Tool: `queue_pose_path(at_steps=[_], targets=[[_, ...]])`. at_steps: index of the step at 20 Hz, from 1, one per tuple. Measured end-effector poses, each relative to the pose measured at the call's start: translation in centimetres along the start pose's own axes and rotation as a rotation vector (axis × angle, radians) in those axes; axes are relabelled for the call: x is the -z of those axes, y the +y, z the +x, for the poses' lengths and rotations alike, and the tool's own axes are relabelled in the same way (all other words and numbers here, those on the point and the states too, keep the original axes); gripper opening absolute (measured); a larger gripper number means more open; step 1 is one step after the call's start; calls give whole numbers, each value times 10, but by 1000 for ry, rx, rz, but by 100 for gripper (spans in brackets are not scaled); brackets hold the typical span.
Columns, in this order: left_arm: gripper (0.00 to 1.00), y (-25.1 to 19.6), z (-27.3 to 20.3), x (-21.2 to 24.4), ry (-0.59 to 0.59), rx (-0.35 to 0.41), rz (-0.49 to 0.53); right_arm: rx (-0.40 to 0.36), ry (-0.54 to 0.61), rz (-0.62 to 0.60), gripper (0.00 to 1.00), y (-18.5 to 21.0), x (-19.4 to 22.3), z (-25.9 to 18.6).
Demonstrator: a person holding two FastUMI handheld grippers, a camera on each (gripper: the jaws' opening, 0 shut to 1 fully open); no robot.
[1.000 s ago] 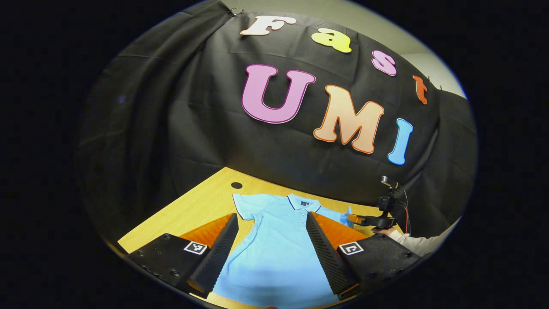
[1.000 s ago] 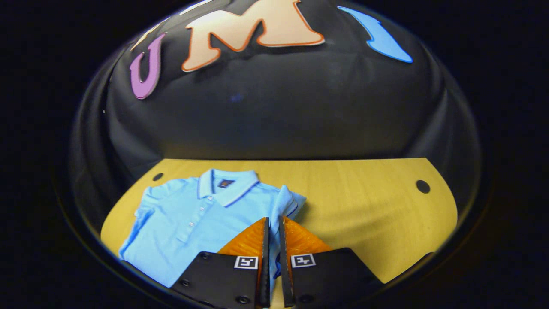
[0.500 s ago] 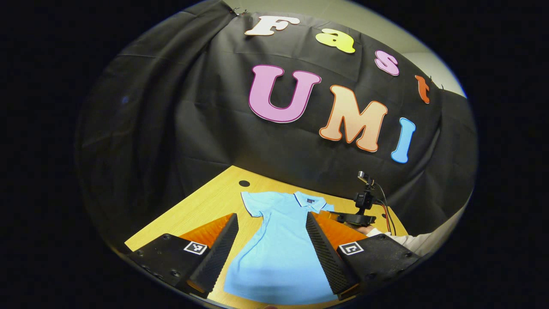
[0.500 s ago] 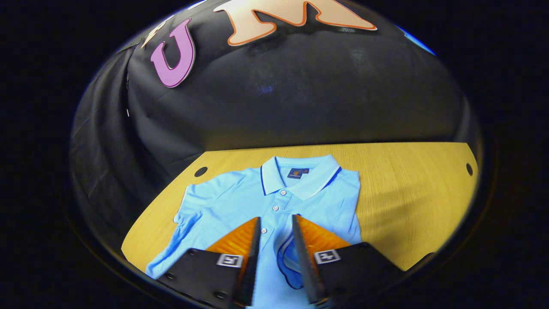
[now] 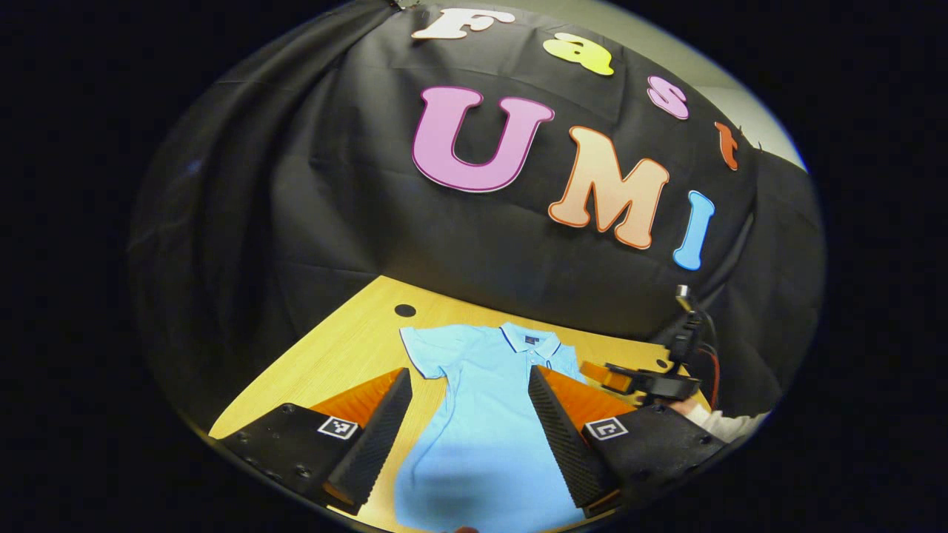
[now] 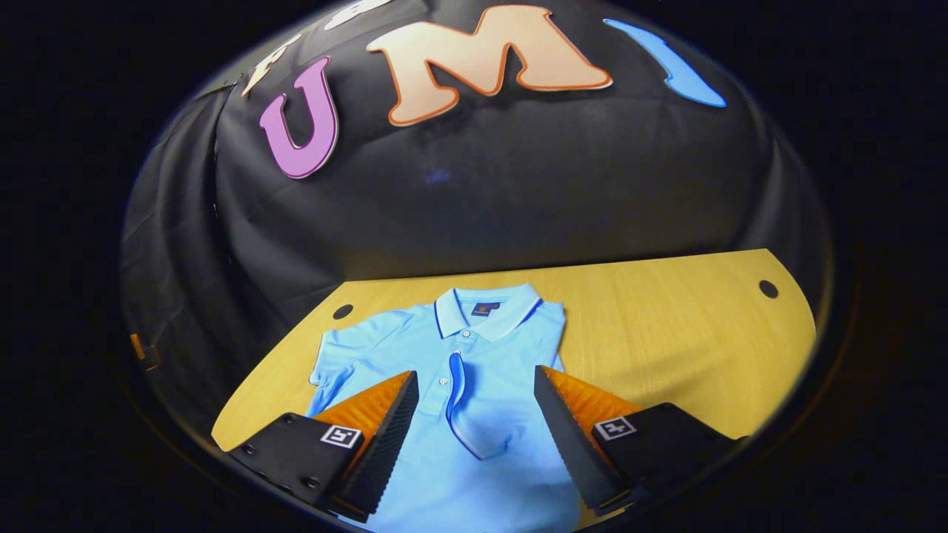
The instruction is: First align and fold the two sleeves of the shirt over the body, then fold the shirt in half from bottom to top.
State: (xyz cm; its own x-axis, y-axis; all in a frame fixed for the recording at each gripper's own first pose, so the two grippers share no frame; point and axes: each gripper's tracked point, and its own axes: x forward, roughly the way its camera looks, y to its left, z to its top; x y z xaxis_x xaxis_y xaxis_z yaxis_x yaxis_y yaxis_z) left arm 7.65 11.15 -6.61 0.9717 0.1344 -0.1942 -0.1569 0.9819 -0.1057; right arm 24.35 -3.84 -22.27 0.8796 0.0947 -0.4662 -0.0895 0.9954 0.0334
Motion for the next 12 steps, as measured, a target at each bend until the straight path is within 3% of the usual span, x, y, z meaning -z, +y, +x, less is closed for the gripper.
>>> queue_pose_path(at_steps=[3,4,5,10,11,12], targets=[[95,12,50,1,36,36,-2,53,-27,21,94,-14,7,-63],[95,16,68,3,55,40,-3,71,-36,31,98,-17,11,-84],[95,21,84,7,73,43,5,90,-47,47,94,-21,14,-104],[95,52,160,34,156,28,119,189,-100,107,98,-39,25,-188],[95,57,174,43,178,28,137,208,-116,115,93,-42,22,-202],[95,61,190,52,195,38,159,231,-133,124,98,-45,19,-215]])
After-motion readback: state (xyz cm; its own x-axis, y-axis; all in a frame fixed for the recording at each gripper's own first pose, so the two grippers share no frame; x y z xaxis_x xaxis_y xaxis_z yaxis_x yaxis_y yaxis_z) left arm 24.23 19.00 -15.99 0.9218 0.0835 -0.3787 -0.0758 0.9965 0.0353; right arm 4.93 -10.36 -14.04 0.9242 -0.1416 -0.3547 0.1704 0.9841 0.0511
